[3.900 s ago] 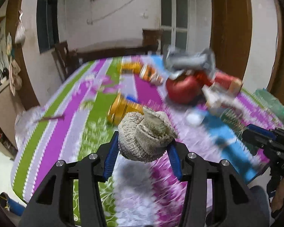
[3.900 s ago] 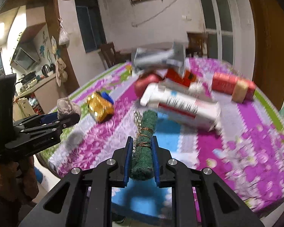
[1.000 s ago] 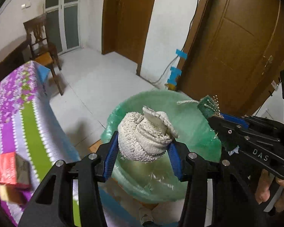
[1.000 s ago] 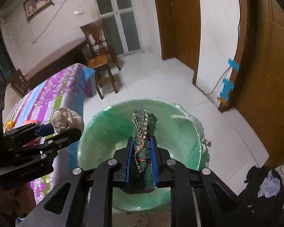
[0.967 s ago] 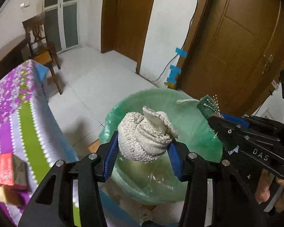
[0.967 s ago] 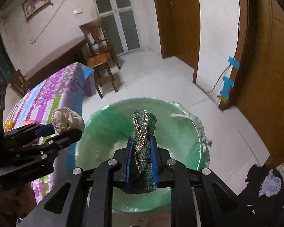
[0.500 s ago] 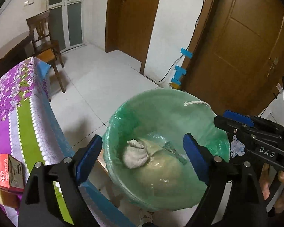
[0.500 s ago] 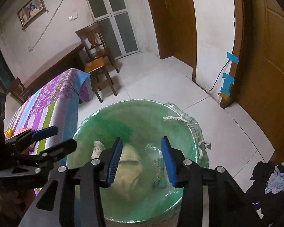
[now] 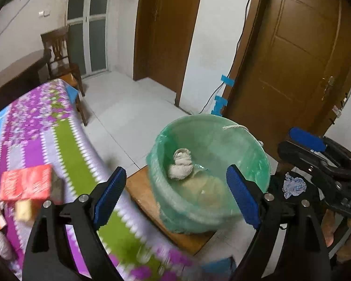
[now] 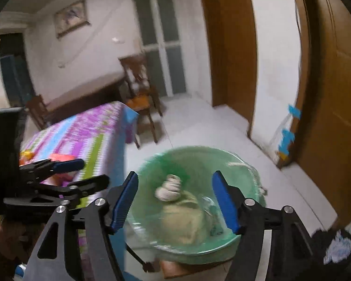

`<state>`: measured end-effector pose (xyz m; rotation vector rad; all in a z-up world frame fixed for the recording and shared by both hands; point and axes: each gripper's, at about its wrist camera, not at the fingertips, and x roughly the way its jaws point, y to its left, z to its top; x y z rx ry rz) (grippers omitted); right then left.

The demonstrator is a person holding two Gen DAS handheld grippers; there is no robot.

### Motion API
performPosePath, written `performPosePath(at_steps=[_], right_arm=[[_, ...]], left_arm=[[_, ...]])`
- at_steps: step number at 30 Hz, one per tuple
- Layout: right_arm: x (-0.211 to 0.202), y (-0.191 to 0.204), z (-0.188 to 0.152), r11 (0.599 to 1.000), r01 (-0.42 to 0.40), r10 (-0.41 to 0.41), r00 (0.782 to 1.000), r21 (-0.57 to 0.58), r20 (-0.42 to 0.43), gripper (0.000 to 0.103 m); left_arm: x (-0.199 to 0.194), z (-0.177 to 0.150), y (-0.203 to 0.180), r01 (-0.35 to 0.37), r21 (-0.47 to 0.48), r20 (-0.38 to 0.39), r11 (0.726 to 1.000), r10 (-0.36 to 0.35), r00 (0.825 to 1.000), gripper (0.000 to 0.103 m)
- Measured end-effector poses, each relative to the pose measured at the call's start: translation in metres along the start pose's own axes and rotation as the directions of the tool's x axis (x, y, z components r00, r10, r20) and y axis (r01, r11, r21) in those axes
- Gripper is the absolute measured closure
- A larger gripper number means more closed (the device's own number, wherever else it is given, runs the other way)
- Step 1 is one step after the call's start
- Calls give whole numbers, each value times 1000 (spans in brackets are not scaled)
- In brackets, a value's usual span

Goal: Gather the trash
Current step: 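Move both open tools back over the table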

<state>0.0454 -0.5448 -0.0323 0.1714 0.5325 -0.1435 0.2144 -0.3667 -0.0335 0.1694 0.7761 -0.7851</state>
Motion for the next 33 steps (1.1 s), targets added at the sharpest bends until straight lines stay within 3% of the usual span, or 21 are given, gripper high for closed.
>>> performPosePath(at_steps=[5,9,11,13,19,21,23,26,31,33], right_arm=[[-34,57,-25,991,-128,130,990,-47,59,26],[-39,107,-52,964,-238,241,970,-118,12,23],[-37,127,-60,951,-273,273,962,-149,-16,23],[-34,152,-68,931,-315,312,949,-183,-48,23],[-23,219,-79,872,-427,410,904,-239,-120,23],[-24,237,-79,852,-459,440,889,-253,-129,23],[-22,253,-78,838,-476,458,879,-266,-132,23],[-23,272,-76,822,-492,472,870,-286,-142,23],[-19,286,-72,802,-515,489,857,-303,-161,21],[-14,296,-73,789,-528,498,849,-315,-176,19]], left_arm=[[-71,-41,27,-23,-1,73,1000,23,997,15],[-122,-83,70,-87,-44,90,995,90,992,13],[-148,-107,102,-160,-86,83,983,167,982,13],[-171,-130,136,-246,-139,64,959,257,964,12],[-217,-179,241,-347,-360,-14,866,367,930,12],[-221,-190,263,-361,-398,-41,843,377,925,12],[-224,-205,285,-340,-449,-63,826,350,935,12],[-232,-213,286,-379,-422,-83,824,381,921,11],[-258,-240,301,-393,-419,-105,818,387,916,11],[-270,-251,310,-406,-435,-125,803,393,911,10]])
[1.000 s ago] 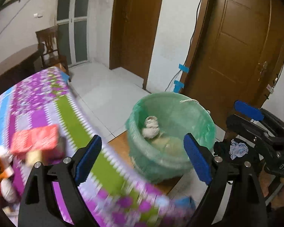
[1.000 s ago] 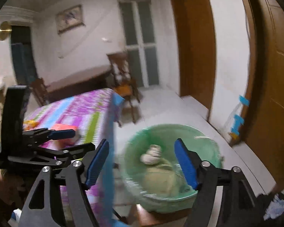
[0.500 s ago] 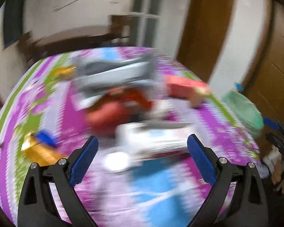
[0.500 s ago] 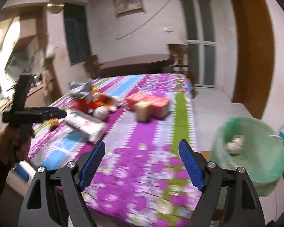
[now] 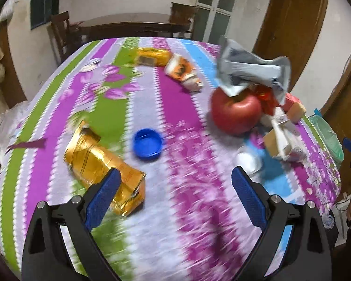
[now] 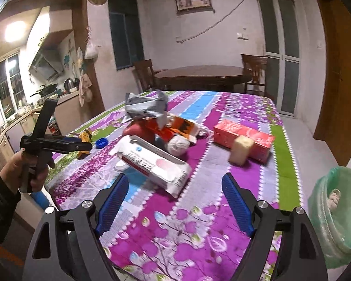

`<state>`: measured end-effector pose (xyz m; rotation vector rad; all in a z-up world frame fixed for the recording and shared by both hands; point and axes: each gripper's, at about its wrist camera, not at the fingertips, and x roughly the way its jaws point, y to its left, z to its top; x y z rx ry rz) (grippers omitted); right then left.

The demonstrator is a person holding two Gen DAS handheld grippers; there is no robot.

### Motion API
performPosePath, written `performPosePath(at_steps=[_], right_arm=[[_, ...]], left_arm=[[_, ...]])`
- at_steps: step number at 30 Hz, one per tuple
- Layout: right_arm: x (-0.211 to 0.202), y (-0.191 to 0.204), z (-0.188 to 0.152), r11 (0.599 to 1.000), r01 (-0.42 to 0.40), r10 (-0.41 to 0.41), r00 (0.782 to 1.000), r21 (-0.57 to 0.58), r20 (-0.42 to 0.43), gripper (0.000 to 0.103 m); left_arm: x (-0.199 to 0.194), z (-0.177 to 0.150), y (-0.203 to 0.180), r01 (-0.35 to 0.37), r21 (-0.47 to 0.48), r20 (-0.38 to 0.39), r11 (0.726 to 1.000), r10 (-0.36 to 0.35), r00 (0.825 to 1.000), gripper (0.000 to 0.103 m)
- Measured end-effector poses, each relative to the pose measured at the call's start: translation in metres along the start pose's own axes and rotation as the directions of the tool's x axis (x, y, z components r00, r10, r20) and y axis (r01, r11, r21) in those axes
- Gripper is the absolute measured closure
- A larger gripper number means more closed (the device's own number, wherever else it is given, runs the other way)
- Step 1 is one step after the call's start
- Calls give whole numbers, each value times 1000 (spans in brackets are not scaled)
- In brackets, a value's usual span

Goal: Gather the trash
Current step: 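Move both open tools back over the table, then grasp the gold cigarette pack with the left tool while the right tool grasps the white round lid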

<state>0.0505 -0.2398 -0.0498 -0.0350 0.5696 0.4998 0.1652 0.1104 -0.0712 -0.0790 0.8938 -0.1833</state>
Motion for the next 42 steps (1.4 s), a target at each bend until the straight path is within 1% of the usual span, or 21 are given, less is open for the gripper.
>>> performPosePath(at_steps=[3,5,7,9,10,12,14,15,19,20,23,24,25,27,29,30,32,35,38,40,42], right_arm=[[12,8,2,1000,-18,18,1000,-14,-15,18],[19,13,2,999,-32,31,999,-14,-23,18],[29,19,2,998,-58,58,998,-8,-35,18],[40,28,3,996,-87,86,995,-9,-46,18],[45,33,4,995,-98,97,994,-15,-50,18],[55,45,4,992,-126,124,990,-26,-59,18],[62,54,4,989,-145,142,988,-35,-66,18],[65,57,3,987,-154,151,986,-36,-70,18],[76,66,4,984,-176,173,981,-28,-83,18],[78,67,5,983,-181,178,980,-30,-84,18],[83,76,8,978,-204,200,975,-36,-92,19],[86,81,9,976,-212,208,973,-38,-95,21],[90,85,10,974,-221,216,971,-40,-102,24],[98,94,9,971,-235,228,965,-45,-127,41],[108,102,7,968,-245,234,959,-48,-159,49],[116,106,6,972,-231,219,959,-47,-182,51],[130,109,5,979,-197,184,959,-44,-215,51],[154,115,8,990,-129,112,960,-49,-258,51],[167,119,16,996,-67,52,965,-51,-256,51],[182,120,26,999,-34,22,963,-40,-270,51],[195,124,29,998,-18,1,958,-54,-286,51]], left_arm=[[-7,-6,29,-29,-34,-18,999,28,999,10],[-17,-9,46,-16,-71,2,997,16,1000,10],[-27,-9,56,20,-125,29,992,-17,999,10],[-25,-6,62,37,-175,28,984,-32,999,9],[-19,-5,64,13,-195,16,981,-10,1000,9],[-8,-2,68,-60,-235,-8,970,59,998,9],[1,1,70,-59,-259,-18,964,56,998,9],[6,2,70,-72,-262,-23,962,69,997,9],[21,3,68,-107,-248,-50,963,97,994,9],[22,2,67,-110,-237,-42,965,103,994,10],[19,3,70,-88,-242,-23,966,85,996,26],[18,3,71,-83,-246,-19,966,81,997,32],[17,3,73,-73,-248,-15,966,72,997,33],[16,2,73,-68,-236,-10,969,68,998,34],[13,0,73,-65,-218,-6,974,65,998,34],[12,-1,72,-67,-211,-2,975,68,998,35],[8,-3,72,-71,-199,7,977,74,997,35],[3,-6,71,-48,-186,15,981,52,999,38],[-3,-7,69,-24,-176,25,984,29,999,43],[-4,-7,66,-12,-163,26,987,16,1000,43],[-2,-7,64,-7,-155,22,988,10,1000,43]])
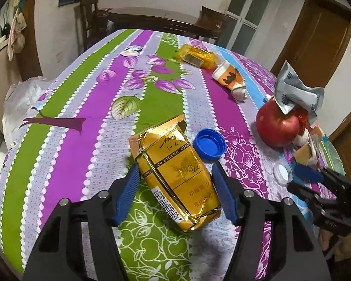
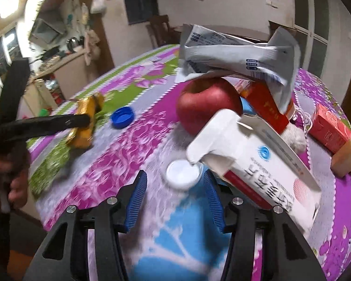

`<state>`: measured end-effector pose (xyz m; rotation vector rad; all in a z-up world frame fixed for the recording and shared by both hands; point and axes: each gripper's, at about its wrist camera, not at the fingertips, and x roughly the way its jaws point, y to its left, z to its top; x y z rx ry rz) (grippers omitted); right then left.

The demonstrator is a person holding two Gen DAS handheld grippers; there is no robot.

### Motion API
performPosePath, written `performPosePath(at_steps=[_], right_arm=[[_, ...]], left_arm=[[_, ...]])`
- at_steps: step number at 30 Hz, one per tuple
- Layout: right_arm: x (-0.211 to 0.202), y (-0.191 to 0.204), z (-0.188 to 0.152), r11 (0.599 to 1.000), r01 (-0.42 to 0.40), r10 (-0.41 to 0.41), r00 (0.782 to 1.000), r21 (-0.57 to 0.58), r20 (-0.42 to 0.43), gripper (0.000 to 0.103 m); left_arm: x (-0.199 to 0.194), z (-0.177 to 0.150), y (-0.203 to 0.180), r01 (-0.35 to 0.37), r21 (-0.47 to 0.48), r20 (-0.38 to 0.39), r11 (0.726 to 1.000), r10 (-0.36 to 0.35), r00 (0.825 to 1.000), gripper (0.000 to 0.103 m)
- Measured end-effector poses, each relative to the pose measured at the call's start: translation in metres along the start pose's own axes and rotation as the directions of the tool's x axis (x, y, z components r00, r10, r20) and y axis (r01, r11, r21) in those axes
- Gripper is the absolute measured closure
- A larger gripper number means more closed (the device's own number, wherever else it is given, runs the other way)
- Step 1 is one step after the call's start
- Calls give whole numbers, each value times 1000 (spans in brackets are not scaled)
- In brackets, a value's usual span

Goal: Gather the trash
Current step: 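Grasp the gold cigarette pack with the left tool while the right tool grasps the white round lid, then lift the pack and lid and carry them over the green bin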

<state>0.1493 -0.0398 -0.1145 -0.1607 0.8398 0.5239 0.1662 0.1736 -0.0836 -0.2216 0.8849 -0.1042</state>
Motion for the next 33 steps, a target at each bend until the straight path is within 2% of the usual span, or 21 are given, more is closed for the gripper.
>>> performPosePath(at_steps=[2,5,10,13,17,20,26,30,33], right_arm=[[9,4,3,1000,12,-13,1000,-8,-21,51],[13,8,6,999,30,-31,999,-28,-26,62],[13,10,5,1000,23,-23,1000,-14,-11,62],[11,10,4,1000,20,-20,1000,-10,-2,62],[-1,7,-5,1000,13,-13,999,-3,34,62],[-14,8,-9,1000,10,-9,996,-8,90,62],[-51,19,-17,999,44,-38,976,-24,215,62],[-88,21,-20,996,87,-81,947,-6,310,62],[-118,16,-21,992,122,-121,921,22,369,62]], left_arm=[[2,0,2,12,-9,-7,1000,-12,1000,43],[5,2,5,27,-22,-26,999,-28,999,42],[16,4,1,28,-10,-72,1000,-29,997,36],[18,3,-5,-11,8,-53,1000,12,999,36],[15,-3,-8,-25,12,-22,1000,25,999,43],[2,-8,-12,-37,8,26,999,36,999,47],[-31,-19,-38,-78,58,135,995,69,988,48],[-55,-25,-67,-77,111,205,991,53,977,48],[-75,-29,-96,-104,171,285,980,52,957,48]])
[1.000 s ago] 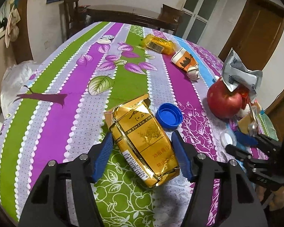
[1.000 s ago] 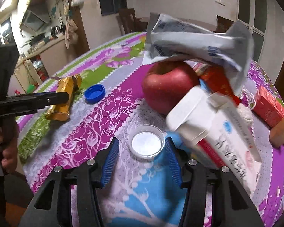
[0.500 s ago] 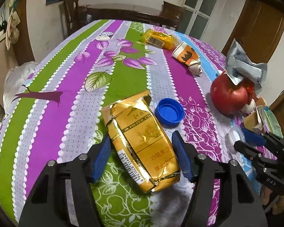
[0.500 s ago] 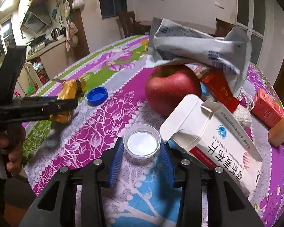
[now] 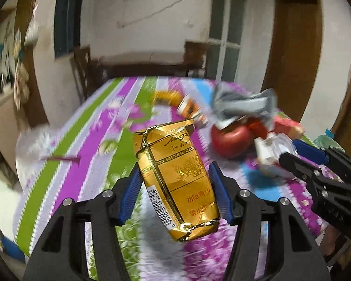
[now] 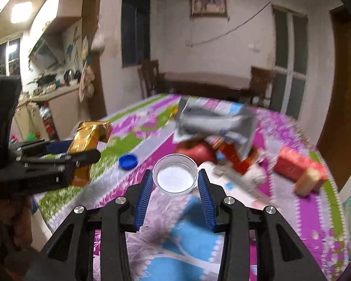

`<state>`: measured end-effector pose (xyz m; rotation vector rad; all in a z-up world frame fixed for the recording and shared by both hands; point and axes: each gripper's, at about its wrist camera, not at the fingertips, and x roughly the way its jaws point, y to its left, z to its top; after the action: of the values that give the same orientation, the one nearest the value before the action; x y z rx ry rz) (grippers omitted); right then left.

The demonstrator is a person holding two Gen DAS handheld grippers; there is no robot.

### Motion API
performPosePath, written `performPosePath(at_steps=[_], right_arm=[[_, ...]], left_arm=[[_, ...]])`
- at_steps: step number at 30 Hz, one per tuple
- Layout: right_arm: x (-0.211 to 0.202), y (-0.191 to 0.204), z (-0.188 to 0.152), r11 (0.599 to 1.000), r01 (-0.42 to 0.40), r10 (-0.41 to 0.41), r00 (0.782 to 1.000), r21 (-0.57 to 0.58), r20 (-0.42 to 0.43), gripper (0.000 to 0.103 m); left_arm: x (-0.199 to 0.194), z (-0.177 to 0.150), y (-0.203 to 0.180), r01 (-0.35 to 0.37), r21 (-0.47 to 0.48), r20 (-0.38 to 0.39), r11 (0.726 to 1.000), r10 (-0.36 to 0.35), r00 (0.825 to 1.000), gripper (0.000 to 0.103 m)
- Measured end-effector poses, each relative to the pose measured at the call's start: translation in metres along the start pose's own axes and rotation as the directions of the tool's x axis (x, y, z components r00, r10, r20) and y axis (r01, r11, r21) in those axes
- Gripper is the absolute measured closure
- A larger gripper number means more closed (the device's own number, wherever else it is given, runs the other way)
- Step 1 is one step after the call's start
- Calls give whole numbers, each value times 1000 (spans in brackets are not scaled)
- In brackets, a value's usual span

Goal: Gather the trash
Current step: 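Lift the pack and lid and carry them over the green bin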

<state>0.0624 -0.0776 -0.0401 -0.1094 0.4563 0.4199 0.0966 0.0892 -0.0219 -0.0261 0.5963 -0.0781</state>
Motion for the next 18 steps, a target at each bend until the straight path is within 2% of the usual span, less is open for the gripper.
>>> performPosePath(at_steps=[2,6,10,18], right_arm=[[-18,-7,4,999,32,-32,999,12,37,62],[-46,-22,12,996,76,-79,994,40,82,62],[-68,-36,17,992,114,-120,987,60,107,62],[-90,-49,14,988,137,-145,982,75,119,62]], left_arm=[[-15,4,-20,-13,39,64,999,10,998,48],[-30,11,-43,-4,64,128,998,-4,992,48],[-37,16,-60,21,73,153,997,-32,988,48],[-42,23,-80,59,81,178,995,-73,981,48]])
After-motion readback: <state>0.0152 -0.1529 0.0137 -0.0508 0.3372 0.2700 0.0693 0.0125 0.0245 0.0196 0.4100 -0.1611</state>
